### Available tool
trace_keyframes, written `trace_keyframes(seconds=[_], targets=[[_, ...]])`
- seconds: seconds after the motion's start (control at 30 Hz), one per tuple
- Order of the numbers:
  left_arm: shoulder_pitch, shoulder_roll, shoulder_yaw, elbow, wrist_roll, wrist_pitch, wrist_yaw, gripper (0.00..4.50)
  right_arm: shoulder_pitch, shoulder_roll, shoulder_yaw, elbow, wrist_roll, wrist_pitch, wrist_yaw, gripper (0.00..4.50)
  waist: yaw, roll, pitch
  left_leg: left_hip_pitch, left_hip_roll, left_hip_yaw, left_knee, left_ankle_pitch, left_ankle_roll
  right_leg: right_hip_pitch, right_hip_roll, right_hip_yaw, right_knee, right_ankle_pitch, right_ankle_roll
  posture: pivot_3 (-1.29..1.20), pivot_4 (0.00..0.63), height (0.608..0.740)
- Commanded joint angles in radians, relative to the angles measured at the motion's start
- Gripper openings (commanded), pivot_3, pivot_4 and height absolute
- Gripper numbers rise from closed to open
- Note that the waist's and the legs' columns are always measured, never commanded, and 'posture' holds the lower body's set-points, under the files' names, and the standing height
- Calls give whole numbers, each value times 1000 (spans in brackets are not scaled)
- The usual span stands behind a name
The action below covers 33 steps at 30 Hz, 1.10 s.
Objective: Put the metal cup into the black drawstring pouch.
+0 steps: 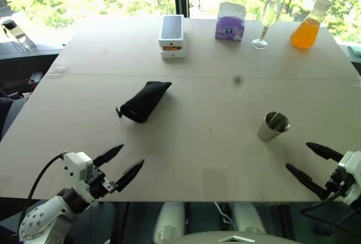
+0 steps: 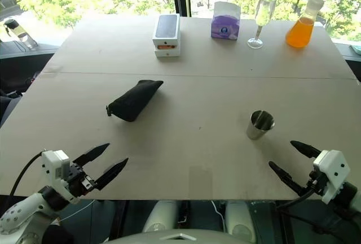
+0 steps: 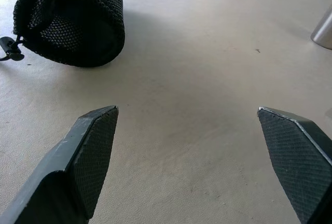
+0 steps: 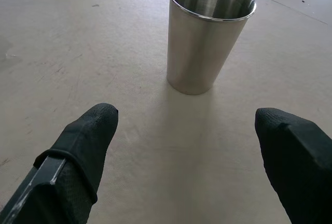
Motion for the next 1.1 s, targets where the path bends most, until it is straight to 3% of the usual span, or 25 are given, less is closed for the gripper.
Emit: trace_keyframes(seconds=[0.03, 0.43, 0.6, 0.83, 1.1], targets=[[-18, 11, -6, -36, -22, 18, 7, 4463, -2, 4, -8, -5, -9, -21, -1, 4500, 0, 0, 0, 0, 0, 0, 0, 0, 0, 0, 0, 0, 0, 0, 0, 0, 150, 737], [-94, 67, 16, 32, -20, 12, -73, 4463, 30, 11, 150, -195, 33, -61, 120, 4500, -1, 3, -5, 1, 0, 1, 0, 0, 0, 1, 1, -1, 0, 0, 0, 0, 150, 737], [-103, 85, 41, 100, 55, -85, -98, 4463, -28, -2, 209, -277, 73, -16, 99, 4500, 0, 2, -5, 1, 0, 1, 0, 0, 0, 1, 1, -1, 0, 0, 0, 0, 150, 737], [-187, 172, 75, 257, 162, -365, -212, 4463, -85, 24, 265, -341, 111, -18, 68, 4500, 5, 0, -7, 1, 0, 0, 0, 0, 0, 1, 0, -2, 0, 0, 0, 0, 150, 737], [-347, 258, 94, 440, 196, -437, -204, 4463, -167, 67, 320, -360, 123, -9, 16, 4500, 0, -2, -8, 1, 0, 0, 0, 0, 0, 1, 1, -3, 1, 0, 0, 0, 150, 737]])
